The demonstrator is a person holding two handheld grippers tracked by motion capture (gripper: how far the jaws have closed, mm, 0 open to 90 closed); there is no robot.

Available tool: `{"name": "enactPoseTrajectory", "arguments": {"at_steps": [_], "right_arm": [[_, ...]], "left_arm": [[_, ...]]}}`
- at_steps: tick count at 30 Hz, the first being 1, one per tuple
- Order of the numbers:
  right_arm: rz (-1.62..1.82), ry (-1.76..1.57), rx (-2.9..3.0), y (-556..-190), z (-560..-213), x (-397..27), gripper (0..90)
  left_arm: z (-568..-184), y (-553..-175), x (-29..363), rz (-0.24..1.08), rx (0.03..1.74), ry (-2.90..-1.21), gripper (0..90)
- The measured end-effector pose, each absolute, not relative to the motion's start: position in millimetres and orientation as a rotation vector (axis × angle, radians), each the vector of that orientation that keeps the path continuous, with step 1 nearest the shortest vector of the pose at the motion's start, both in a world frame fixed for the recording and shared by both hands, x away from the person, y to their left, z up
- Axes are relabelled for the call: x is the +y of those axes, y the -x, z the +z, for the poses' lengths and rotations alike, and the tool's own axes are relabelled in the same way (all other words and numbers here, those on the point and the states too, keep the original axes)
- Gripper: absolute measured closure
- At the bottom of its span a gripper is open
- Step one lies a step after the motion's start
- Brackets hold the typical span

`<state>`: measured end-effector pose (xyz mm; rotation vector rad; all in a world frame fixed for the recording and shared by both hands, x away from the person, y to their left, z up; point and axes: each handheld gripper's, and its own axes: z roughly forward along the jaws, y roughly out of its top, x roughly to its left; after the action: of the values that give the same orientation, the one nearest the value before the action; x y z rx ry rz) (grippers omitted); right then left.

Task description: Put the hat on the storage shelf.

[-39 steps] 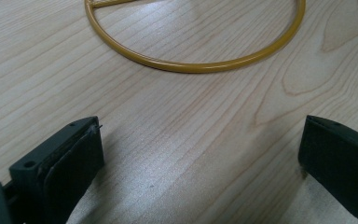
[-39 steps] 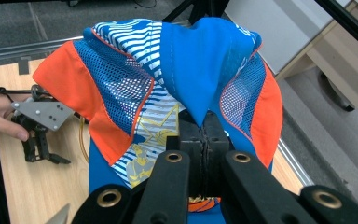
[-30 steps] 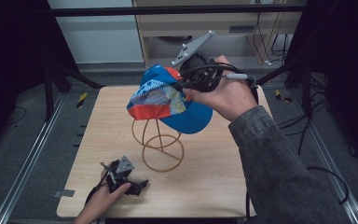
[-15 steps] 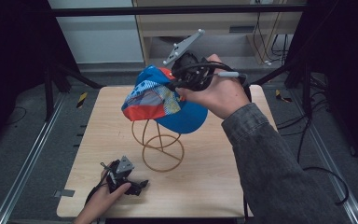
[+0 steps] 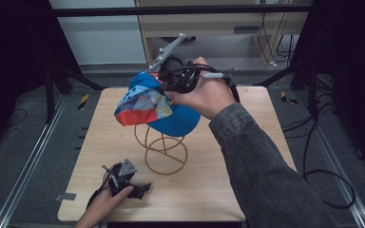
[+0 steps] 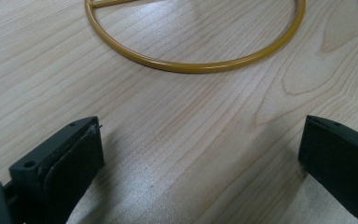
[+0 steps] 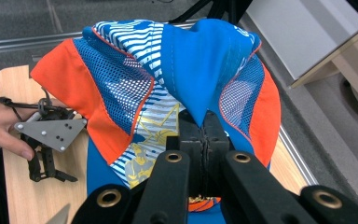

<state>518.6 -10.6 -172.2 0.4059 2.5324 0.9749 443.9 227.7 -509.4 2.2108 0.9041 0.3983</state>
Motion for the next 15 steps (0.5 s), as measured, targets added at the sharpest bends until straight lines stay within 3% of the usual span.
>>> {"name": "enactPoseTrajectory", "arguments": {"at_steps": [15], "right_arm": [[0.942,-0.392,2.578,-530,-188,14,90.0]], "left_arm": [[-509,-444,228,0.399,0.902,-2.212,0.0]]}}
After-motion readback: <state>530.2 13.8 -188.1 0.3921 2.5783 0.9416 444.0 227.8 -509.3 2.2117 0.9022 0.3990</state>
